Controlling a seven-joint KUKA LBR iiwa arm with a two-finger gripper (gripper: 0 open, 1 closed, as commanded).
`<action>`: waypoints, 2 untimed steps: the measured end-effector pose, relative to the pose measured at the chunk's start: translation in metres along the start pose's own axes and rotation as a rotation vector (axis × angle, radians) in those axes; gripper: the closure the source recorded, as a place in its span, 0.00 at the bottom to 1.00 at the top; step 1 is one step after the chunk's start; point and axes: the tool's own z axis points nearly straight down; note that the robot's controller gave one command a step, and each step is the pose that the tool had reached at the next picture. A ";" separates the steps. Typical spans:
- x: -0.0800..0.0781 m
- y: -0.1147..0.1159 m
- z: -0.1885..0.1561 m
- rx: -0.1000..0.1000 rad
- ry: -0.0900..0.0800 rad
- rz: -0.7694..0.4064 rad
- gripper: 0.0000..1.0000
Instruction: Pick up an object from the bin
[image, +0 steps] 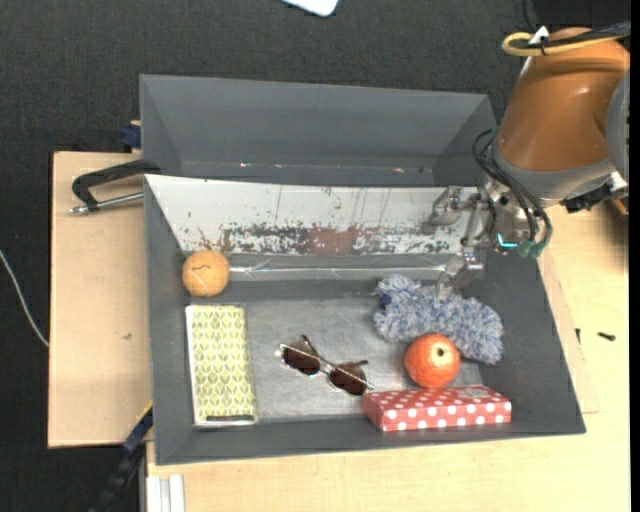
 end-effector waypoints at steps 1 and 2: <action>-0.003 0.000 0.030 0.002 -0.018 -0.011 0.00; 0.000 0.000 0.122 0.002 -0.011 -0.034 0.00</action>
Offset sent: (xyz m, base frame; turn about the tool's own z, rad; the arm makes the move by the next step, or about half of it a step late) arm -0.0037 0.0002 -0.1654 -0.0457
